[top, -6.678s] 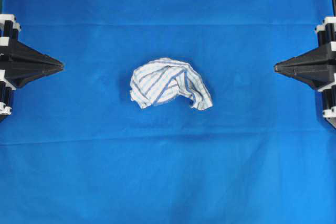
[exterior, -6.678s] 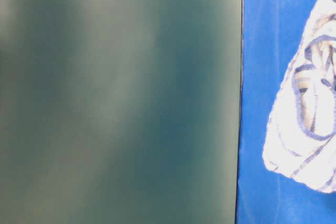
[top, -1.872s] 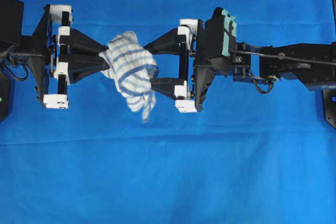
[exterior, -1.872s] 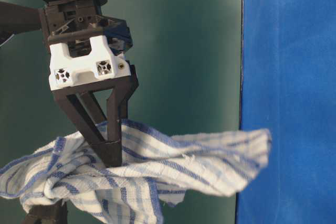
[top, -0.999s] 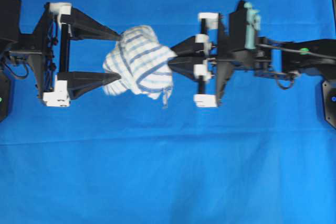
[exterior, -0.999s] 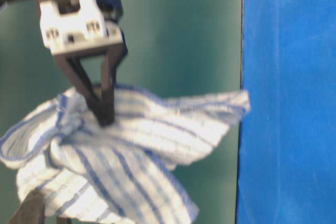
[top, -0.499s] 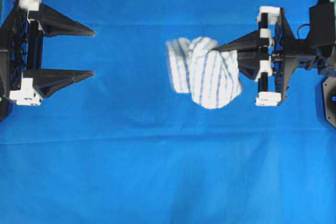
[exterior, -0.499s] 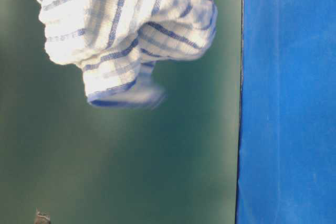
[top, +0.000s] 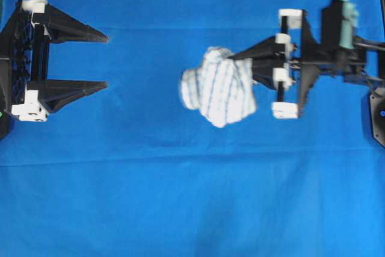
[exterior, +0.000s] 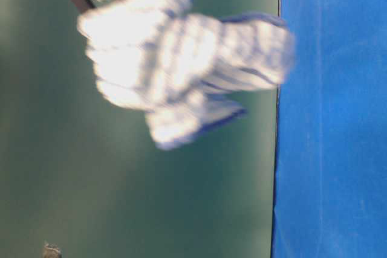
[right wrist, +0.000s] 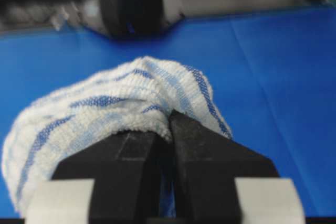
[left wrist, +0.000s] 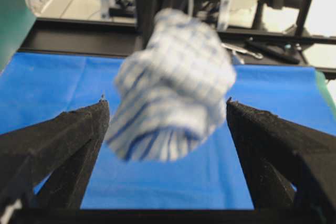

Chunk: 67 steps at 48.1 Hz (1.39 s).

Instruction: Hand over the towel.

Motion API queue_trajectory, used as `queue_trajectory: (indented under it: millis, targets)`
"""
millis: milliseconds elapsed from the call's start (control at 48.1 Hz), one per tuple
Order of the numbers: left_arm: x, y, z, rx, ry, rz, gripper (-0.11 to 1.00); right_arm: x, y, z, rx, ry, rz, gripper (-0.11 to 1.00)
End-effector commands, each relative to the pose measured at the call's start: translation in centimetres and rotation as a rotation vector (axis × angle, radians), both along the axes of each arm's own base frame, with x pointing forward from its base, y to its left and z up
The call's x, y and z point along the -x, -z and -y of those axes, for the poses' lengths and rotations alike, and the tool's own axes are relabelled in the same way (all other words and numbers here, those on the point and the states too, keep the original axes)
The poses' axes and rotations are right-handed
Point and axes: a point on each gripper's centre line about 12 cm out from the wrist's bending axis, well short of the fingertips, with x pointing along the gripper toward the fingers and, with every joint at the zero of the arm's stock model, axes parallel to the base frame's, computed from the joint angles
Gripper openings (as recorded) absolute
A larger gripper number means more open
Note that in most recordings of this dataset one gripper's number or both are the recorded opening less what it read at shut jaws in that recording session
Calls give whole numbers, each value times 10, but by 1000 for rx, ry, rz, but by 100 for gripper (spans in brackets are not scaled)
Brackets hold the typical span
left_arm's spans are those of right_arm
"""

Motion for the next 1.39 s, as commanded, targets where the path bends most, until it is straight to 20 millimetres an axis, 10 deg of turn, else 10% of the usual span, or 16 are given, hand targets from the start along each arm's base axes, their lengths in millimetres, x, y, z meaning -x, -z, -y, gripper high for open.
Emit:
queue_trajectory:
  millis: [0, 562, 1373]
  targets:
    - [-1, -5, 0, -1, -2, 17, 90, -16, 0, 9, -10, 17, -67, 5]
    - [-1, -4, -1, -1, -2, 15, 90, -58, 149, 38, -48, 45, -582, 5]
    - [-2, -4, 0, -3, -2, 12, 90, -63, 158, 37, -73, 52, -611, 18]
